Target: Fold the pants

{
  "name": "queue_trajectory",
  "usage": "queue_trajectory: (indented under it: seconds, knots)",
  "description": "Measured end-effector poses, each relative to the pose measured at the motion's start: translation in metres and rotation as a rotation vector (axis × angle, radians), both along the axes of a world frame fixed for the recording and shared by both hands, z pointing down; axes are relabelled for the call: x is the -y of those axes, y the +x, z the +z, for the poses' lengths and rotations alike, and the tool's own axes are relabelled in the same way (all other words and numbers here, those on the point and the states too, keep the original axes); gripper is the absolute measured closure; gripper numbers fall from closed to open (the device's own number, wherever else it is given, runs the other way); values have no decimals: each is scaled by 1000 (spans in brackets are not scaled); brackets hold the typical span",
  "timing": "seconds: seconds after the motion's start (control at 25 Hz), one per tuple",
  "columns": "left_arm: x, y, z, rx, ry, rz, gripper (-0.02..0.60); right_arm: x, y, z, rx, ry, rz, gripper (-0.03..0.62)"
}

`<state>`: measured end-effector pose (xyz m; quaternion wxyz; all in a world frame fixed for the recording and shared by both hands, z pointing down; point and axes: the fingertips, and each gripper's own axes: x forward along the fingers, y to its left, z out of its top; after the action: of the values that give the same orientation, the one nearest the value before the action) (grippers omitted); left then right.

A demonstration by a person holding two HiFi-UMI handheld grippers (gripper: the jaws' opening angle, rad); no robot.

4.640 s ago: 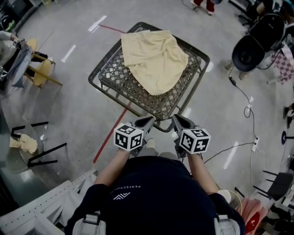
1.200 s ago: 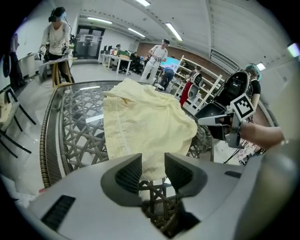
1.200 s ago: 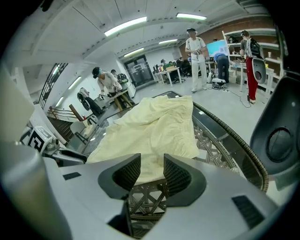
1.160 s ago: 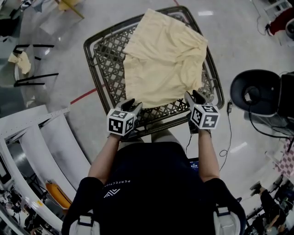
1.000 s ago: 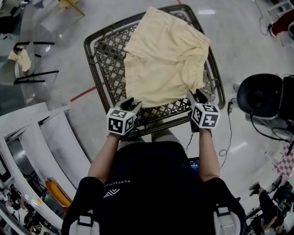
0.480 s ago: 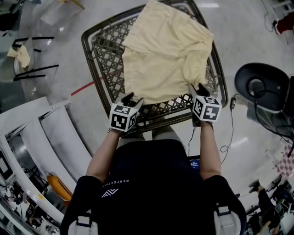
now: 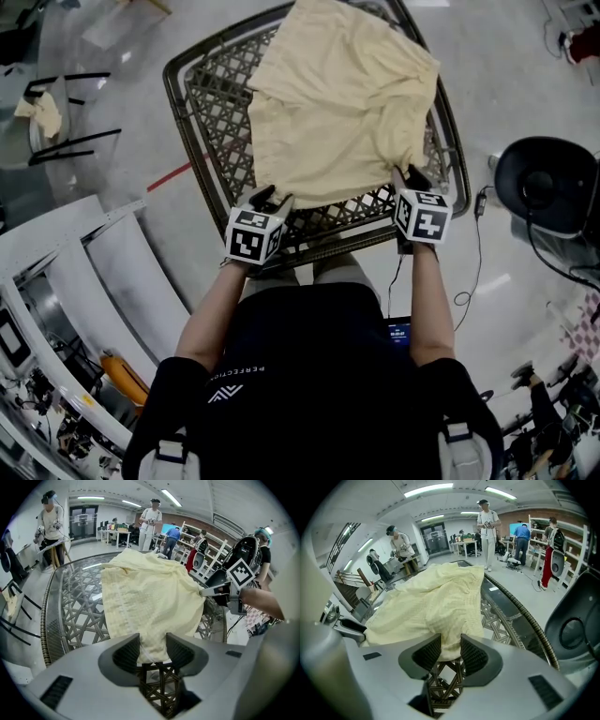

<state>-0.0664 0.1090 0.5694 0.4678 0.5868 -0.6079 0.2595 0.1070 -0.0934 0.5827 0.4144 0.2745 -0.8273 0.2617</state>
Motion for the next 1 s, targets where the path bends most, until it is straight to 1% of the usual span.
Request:
queue_trajectory:
  seconds: [0.12, 0.32, 0.52, 0.6, 0.8, 1.0]
  knots:
    - [-1, -1, 1, 18, -1, 1, 413, 3, 3, 1, -13, 15, 8, 490]
    - [-1, -5, 2, 25, -4, 2, 457, 2, 5, 2, -7, 5, 10, 523]
    - [0, -5, 2, 13, -10, 12, 523, -3, 3, 2, 8, -10, 2, 541]
    - [1, -4, 1, 10, -6, 14, 538, -5, 3, 1, 14, -14, 3, 546]
    - [1, -6, -6, 9, 20, 12, 549, -12, 7, 1, 33, -43, 13, 548]
    - [-1, -9, -16, 12, 50, 13, 552, -22, 10, -5, 32, -40, 14, 548]
